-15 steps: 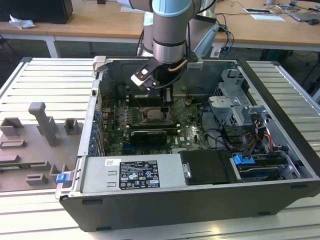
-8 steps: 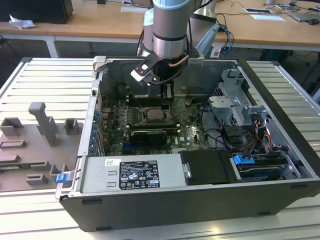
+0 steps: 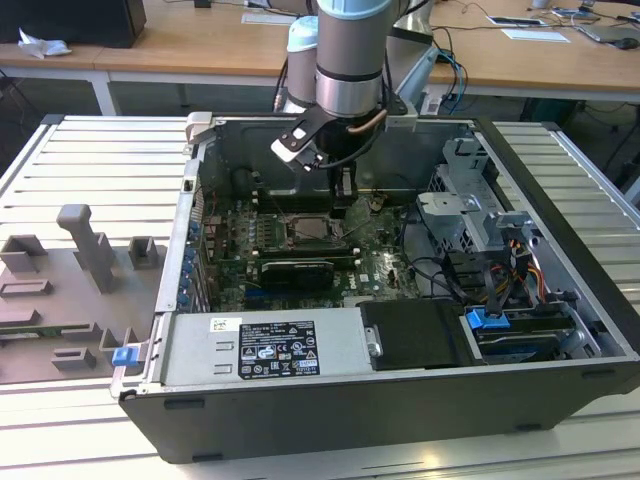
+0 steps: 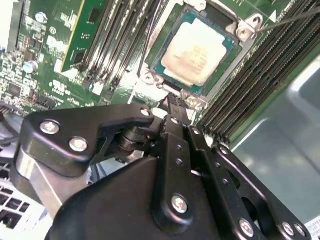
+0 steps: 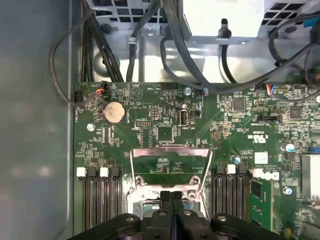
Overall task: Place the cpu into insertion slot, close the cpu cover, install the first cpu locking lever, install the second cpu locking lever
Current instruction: 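Close the cpu cover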
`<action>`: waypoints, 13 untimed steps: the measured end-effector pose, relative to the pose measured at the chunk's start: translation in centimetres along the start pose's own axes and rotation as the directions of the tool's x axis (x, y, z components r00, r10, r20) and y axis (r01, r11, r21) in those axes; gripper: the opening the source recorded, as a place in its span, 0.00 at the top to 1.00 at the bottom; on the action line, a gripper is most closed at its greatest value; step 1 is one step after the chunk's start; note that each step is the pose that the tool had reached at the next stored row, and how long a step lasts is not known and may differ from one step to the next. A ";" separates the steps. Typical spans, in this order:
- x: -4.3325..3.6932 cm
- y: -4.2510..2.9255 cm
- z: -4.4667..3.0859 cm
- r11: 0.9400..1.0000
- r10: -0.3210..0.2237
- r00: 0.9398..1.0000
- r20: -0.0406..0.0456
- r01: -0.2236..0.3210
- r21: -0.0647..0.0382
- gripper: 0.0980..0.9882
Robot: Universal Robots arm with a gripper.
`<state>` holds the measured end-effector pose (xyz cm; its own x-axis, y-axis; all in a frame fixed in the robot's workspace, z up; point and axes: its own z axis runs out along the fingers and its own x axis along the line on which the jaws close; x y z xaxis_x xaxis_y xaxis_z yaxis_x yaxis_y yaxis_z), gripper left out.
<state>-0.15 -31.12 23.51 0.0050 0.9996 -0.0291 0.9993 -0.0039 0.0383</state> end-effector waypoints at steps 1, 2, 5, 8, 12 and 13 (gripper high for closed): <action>-0.01 0.02 -0.40 1.000 0.000 1.000 0.000 0.000 0.000 0.99; -0.02 0.03 -0.78 1.000 0.000 1.000 0.000 0.000 0.000 0.99; -0.06 0.07 -2.01 1.000 0.000 1.000 0.000 0.000 0.000 0.99; -0.10 0.13 -3.39 1.000 0.000 1.000 0.000 0.000 0.000 0.99; -0.10 1.01 -3.66 1.000 0.000 1.000 0.000 0.000 0.002 0.99; -0.10 1.21 -3.66 1.000 0.000 1.000 0.000 0.000 0.002 0.99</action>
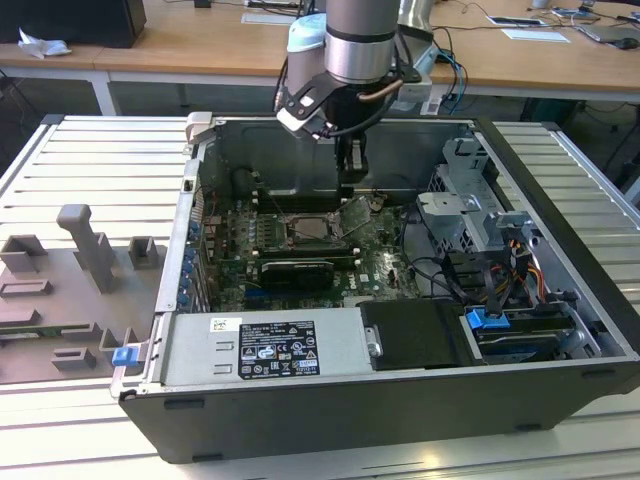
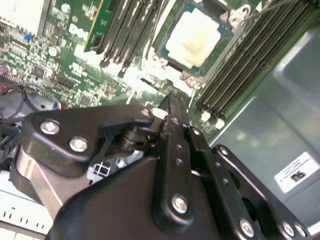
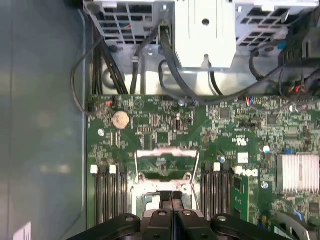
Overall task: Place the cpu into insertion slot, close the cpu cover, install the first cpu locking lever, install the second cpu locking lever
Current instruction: 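Close the cpu cover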
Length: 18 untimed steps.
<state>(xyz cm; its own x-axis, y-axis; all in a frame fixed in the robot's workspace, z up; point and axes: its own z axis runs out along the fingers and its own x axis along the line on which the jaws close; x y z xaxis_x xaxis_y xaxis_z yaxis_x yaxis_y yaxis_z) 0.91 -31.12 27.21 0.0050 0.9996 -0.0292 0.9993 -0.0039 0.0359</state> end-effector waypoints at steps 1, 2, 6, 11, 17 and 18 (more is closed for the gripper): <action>0.00 0.17 0.00 1.000 0.000 1.000 0.000 0.000 0.000 0.99; 0.00 0.42 -0.03 1.000 0.000 1.000 0.000 0.000 0.001 0.99; 0.01 1.60 -0.03 1.000 0.000 1.000 0.000 0.000 0.004 0.99; 0.04 3.83 0.91 1.000 -0.001 1.000 0.000 0.001 0.013 0.99; 0.11 5.69 2.32 0.999 -0.011 1.000 -0.002 0.011 0.036 0.99; 0.12 5.68 2.32 0.999 -0.011 1.000 -0.003 0.012 0.043 0.99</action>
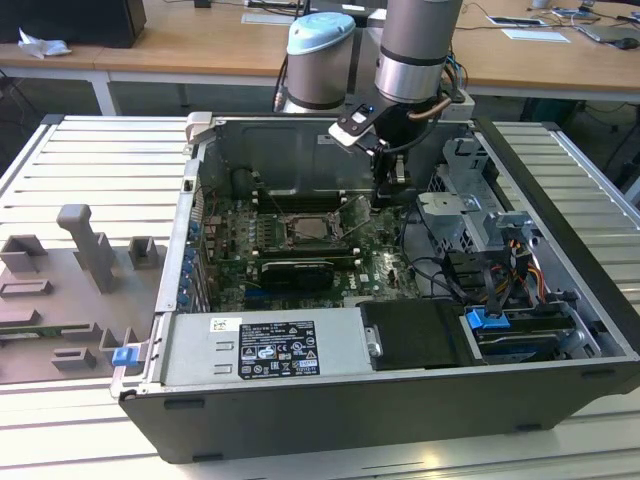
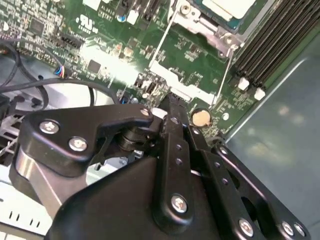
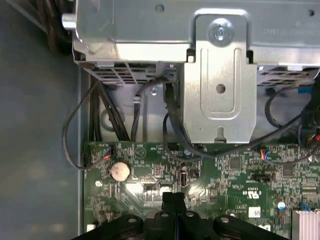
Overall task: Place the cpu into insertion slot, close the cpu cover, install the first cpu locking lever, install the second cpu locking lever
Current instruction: 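Close the cpu cover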
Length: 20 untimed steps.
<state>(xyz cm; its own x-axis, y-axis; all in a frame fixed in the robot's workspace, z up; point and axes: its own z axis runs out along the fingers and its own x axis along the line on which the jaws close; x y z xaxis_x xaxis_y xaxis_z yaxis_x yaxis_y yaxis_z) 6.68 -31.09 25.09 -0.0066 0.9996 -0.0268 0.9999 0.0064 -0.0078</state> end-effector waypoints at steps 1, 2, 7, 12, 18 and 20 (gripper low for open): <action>0.00 -0.02 0.00 1.000 0.000 1.000 0.000 0.000 0.004 0.99; 0.00 -0.11 -0.02 1.000 0.000 1.000 0.000 0.000 0.008 0.99; -0.01 -0.34 -0.32 1.000 0.000 1.000 -0.001 0.000 0.010 0.99; -0.01 -0.92 -0.41 1.000 0.000 1.000 -0.001 0.000 0.010 0.99; 0.00 -2.35 -0.45 1.000 0.000 1.000 -0.002 0.000 0.010 0.99; 0.00 -2.87 -0.45 1.000 0.000 1.000 -0.002 0.000 0.010 0.99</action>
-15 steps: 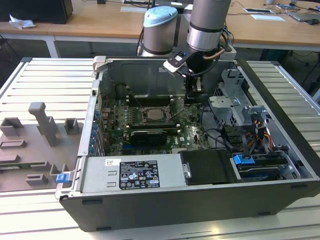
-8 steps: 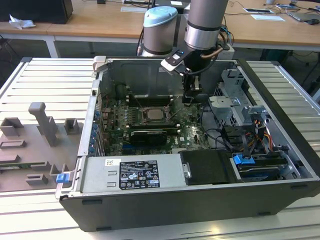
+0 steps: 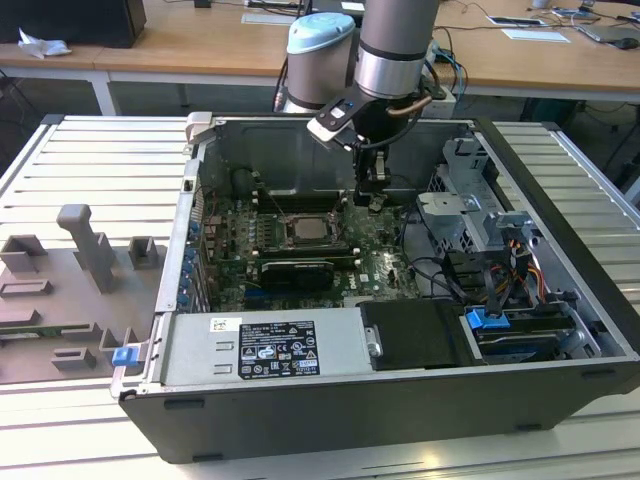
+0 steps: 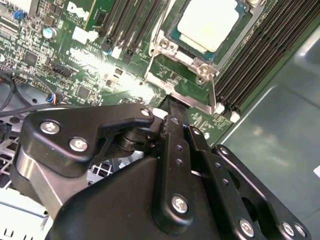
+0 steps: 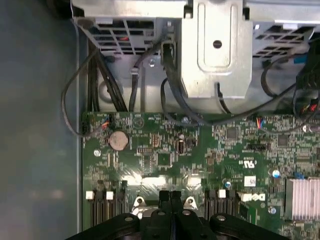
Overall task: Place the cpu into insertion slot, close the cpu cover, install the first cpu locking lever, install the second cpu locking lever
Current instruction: 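Close the cpu cover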
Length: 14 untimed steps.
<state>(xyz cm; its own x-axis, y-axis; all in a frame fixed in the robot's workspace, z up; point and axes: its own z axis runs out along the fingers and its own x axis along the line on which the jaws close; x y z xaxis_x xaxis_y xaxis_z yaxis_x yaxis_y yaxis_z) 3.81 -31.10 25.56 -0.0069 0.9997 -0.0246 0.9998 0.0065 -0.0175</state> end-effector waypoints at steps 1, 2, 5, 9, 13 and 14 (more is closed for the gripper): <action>0.00 -0.19 0.00 1.000 0.000 1.000 0.000 0.000 0.000 0.99; 0.01 -0.27 0.01 1.000 0.000 1.000 0.000 0.000 0.000 0.99; 0.01 -0.46 0.01 1.000 0.000 1.000 0.000 0.000 0.000 0.99; 0.01 -0.53 0.01 1.000 0.000 1.000 0.000 0.000 0.000 0.99; 0.01 -0.67 0.02 1.000 0.000 1.000 0.000 0.000 0.000 0.99; 0.01 -0.71 0.01 1.000 0.000 1.000 0.000 0.000 0.000 0.99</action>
<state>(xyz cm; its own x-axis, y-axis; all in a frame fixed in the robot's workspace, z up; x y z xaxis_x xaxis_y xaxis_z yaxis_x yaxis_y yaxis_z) 3.10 -31.10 25.56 -0.0070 0.9997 -0.0245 0.9998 0.0065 -0.0176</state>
